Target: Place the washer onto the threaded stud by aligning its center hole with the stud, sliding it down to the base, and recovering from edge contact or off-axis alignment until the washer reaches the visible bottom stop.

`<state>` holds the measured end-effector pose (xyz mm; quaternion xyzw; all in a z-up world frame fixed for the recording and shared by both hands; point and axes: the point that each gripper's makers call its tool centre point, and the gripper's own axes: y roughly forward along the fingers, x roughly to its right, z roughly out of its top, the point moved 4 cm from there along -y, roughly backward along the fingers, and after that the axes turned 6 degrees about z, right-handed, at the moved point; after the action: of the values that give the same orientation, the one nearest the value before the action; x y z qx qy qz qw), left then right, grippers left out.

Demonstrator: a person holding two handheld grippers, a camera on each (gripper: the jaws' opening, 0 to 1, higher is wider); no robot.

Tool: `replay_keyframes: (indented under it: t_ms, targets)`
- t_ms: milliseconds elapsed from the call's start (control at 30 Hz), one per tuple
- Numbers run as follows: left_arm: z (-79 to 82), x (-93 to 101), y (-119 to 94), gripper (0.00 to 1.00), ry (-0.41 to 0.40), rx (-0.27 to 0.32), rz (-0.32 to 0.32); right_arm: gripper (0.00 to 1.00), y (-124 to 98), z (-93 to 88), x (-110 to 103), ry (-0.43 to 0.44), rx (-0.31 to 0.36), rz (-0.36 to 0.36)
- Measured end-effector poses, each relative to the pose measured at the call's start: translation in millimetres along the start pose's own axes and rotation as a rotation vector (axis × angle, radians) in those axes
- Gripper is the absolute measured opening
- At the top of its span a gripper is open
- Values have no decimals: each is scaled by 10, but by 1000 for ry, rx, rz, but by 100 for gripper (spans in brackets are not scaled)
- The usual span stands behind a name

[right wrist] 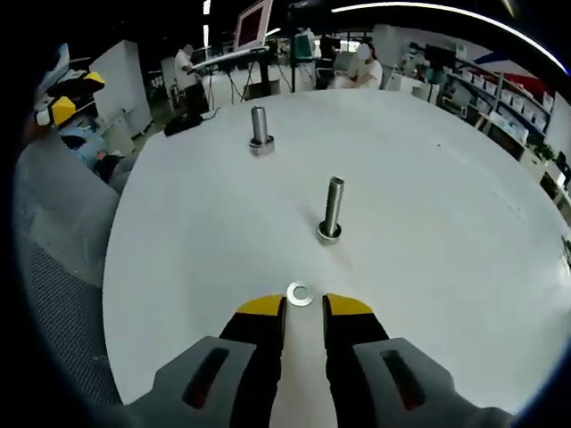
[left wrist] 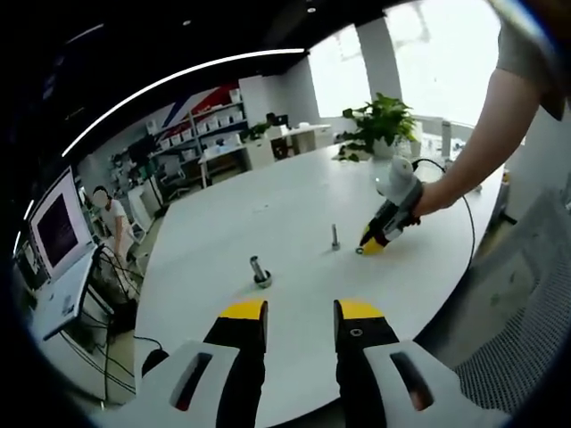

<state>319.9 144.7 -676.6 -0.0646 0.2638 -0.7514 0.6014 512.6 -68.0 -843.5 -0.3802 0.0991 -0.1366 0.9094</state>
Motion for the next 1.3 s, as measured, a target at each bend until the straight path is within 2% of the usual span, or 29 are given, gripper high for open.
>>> replay_keyframes:
  t_ms: [200,867,1300]
  targets:
    - [3,2,-9,28,3,5,1,16,31,28,-9,6,16,-6]
    - [7,-6,-14,27,10,9,4,14,26,14,-6,77,5,-30]
    - [-6,-9,-6,26,10,-1,5,14,-29,65,-1,63,15,-33]
